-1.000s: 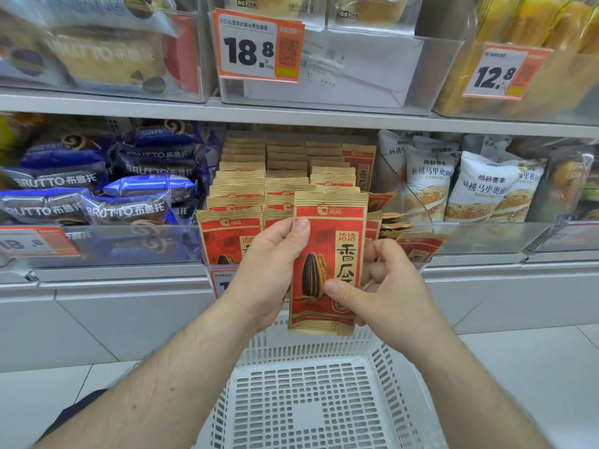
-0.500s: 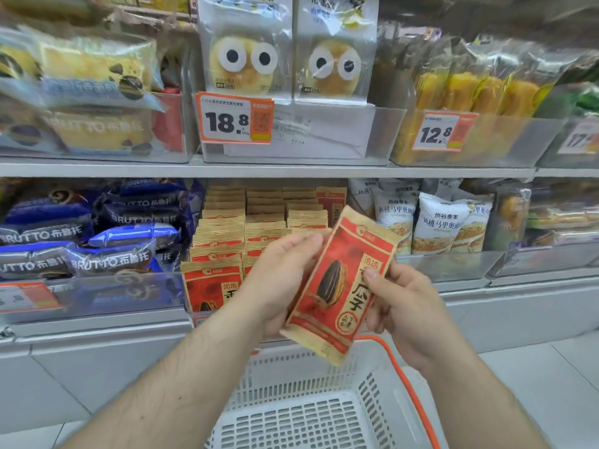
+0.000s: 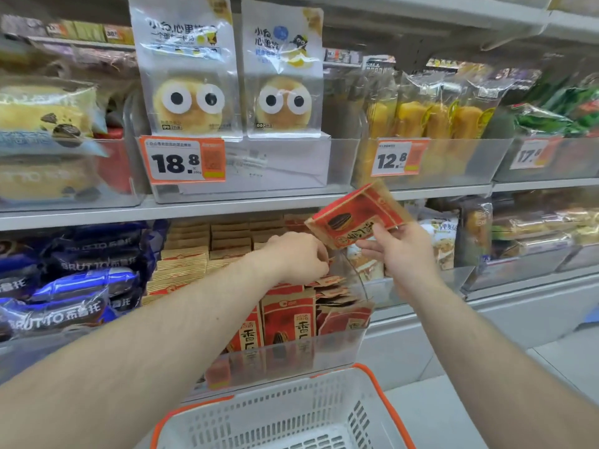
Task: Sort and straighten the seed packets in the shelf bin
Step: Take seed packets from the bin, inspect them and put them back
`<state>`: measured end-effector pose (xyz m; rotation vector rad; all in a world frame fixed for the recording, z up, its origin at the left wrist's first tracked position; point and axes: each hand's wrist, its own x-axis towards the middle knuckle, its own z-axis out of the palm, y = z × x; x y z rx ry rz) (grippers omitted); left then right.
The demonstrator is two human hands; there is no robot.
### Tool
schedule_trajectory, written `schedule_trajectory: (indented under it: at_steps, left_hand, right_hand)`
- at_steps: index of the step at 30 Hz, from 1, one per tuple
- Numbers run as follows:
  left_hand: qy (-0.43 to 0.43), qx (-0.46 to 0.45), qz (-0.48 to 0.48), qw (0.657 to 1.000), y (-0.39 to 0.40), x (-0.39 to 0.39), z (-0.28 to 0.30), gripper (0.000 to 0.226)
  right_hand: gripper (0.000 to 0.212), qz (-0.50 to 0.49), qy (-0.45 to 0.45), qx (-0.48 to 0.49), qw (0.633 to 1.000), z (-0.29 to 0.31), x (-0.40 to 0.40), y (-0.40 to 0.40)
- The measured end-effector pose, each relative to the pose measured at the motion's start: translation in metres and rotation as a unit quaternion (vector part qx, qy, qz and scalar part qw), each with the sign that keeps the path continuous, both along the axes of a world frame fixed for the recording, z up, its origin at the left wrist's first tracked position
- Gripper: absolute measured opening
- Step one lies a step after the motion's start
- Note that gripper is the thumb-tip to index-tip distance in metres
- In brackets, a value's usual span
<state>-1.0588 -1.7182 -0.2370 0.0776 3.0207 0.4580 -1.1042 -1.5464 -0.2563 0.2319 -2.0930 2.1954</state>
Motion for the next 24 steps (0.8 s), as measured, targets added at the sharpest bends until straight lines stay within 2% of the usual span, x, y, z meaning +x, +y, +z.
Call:
schedule_trajectory:
  at_steps: [5,8,10,11,14,18,22,24]
  left_hand:
    - [-0.099,-0.131,-0.029,0.986,0.003,-0.034,-0.016,0.042]
    - [-0.134,-0.158,-0.02,0.978,0.006,-0.043,-0.024,0.043]
    - [-0.132,-0.156,-0.012,0.979,0.009,-0.046,-0.026,0.037]
    - [-0.132,-0.156,-0.01,0.979,0.01,-0.047,-0.027,0.034]
    - [-0.132,-0.189,-0.019,0.973,0.012,-0.052,-0.032,0.03]
    - [-0.031,-0.265,-0.047,0.962,0.007,-0.061,-0.04,0.026]
    - [0.094,-0.278,-0.065,0.954,0.0,-0.06,-0.039,0.023]
    - [0.133,-0.266,-0.061,0.953,-0.004,-0.055,-0.037,0.028]
  right_hand:
    - [0.015,0.03,0.047,0.178,0.982,-0.015,-0.037,-0.01]
    - [0.019,0.043,0.083,0.321,0.942,-0.023,-0.058,-0.019]
    - [0.011,0.059,0.085,0.409,0.907,-0.025,-0.068,-0.027]
    - [0.006,0.056,0.084,0.434,0.895,-0.026,-0.073,-0.031]
    - [0.017,0.032,0.092,0.432,0.897,-0.027,-0.087,-0.042]
    - [0.019,0.047,0.114,0.478,0.87,-0.025,-0.099,-0.059]
    - [0.023,0.077,0.121,0.571,0.808,-0.022,-0.111,-0.076]
    - [0.021,0.109,0.109,0.625,0.765,-0.016,-0.114,-0.083]
